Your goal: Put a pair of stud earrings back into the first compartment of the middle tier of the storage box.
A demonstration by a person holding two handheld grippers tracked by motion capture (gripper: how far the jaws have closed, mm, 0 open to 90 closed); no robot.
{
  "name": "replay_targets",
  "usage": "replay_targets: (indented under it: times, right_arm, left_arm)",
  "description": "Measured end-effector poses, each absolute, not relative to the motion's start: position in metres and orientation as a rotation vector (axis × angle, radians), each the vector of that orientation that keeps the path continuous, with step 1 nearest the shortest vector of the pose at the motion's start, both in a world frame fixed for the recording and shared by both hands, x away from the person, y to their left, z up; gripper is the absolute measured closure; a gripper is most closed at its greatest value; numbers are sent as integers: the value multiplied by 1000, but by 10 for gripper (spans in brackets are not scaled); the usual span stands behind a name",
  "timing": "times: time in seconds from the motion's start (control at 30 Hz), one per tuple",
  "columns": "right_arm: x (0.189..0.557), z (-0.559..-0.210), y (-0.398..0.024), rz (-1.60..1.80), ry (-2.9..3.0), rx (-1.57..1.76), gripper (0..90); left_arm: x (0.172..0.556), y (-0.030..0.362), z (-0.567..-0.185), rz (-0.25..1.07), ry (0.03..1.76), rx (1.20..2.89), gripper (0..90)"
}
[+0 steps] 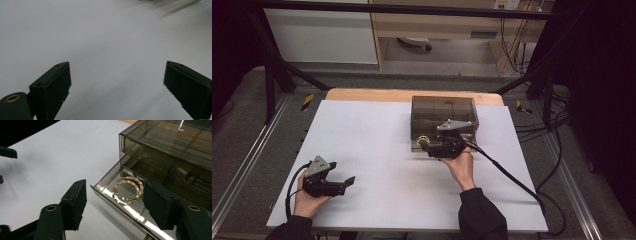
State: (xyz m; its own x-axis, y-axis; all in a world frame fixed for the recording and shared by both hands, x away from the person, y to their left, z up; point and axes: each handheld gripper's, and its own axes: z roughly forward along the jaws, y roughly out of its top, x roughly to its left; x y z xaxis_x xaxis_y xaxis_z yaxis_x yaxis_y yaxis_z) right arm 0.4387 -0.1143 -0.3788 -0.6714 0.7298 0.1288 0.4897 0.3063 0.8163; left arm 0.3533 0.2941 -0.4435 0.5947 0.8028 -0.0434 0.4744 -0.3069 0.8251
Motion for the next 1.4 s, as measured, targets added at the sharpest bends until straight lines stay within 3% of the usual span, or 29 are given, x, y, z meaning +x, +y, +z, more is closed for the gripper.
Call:
replay_targets:
  times: [0.23,0.5,1.4]
  right_arm:
    - [426,-381,-134,1295,2284,1099,151]
    - [412,-389,-159,1333,2250,1119,38]
    - [370,-432,-231,1370,2219,1184,4]
  left_arm:
    - [353,294,-444,483,1017,1964,73]
    - [353,294,-444,483,1017,1965,73]
    - [352,292,-444,485,1014,1970,73]
